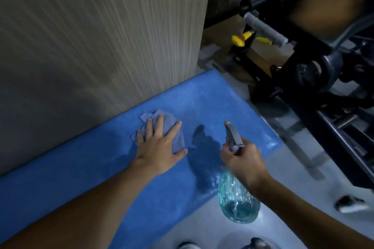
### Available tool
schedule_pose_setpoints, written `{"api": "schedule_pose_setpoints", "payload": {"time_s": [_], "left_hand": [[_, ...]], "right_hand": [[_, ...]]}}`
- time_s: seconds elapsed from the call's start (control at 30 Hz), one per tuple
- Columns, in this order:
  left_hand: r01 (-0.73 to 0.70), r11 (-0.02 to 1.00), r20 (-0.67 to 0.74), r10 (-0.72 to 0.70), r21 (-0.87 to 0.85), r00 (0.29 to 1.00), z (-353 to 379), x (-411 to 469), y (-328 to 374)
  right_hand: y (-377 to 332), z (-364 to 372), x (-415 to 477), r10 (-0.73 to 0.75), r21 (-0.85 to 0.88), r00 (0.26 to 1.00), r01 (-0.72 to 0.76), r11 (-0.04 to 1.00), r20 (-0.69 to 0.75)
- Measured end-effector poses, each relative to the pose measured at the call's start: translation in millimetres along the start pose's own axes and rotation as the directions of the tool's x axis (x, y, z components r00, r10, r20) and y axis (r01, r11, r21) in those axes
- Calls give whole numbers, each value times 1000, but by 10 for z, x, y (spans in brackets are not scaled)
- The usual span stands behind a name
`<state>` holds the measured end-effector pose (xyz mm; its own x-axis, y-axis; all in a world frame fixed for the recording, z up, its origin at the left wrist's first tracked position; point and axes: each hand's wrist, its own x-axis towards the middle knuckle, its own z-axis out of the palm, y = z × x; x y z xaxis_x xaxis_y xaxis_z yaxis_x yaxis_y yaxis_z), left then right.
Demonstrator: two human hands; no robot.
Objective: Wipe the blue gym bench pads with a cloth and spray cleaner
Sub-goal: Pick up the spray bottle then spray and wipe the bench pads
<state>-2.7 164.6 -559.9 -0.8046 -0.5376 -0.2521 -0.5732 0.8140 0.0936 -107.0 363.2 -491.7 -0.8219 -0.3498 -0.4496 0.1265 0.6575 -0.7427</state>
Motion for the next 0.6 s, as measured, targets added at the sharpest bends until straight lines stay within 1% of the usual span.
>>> {"api": "schedule_pose_setpoints", "payload": {"time_s": [0.13, 0.2, 0.23, 0.33, 0.37, 0.47, 0.53, 0.6], "left_hand": [[-4, 1000, -119, 4, 3, 993, 85, -69, -37], [-6, 1000, -125, 8, 21, 992, 86, -99, -56], [-11, 1000, -119, 14, 22, 993, 85, -119, -69], [-19, 1000, -116, 21, 18, 993, 124, -202, -126], [-20, 1000, -106, 21, 13, 994, 118, -229, -136], [-3, 1000, -56, 3, 6, 998, 112, -314, -169], [1, 1000, -64, -1, 0, 998, 117, -390, -212], [1, 1000, -91, -2, -12, 996, 151, -462, -275]], "right_hand": [[61, 53, -9, 65, -12, 998, -65, 998, 12], [67, 68, -25, 80, -10, 997, -80, 997, 4], [68, 71, -27, 82, -29, 997, -82, 996, -4], [42, 77, -35, 50, -190, 998, -54, 980, -24], [45, 87, -47, 43, -214, 998, -50, 976, -37], [87, 130, -123, 60, -152, 996, -70, 986, -71], [87, 169, -206, 72, -61, 995, -76, 995, -64], [70, 221, -293, 57, -20, 997, -58, 998, -56]]}}
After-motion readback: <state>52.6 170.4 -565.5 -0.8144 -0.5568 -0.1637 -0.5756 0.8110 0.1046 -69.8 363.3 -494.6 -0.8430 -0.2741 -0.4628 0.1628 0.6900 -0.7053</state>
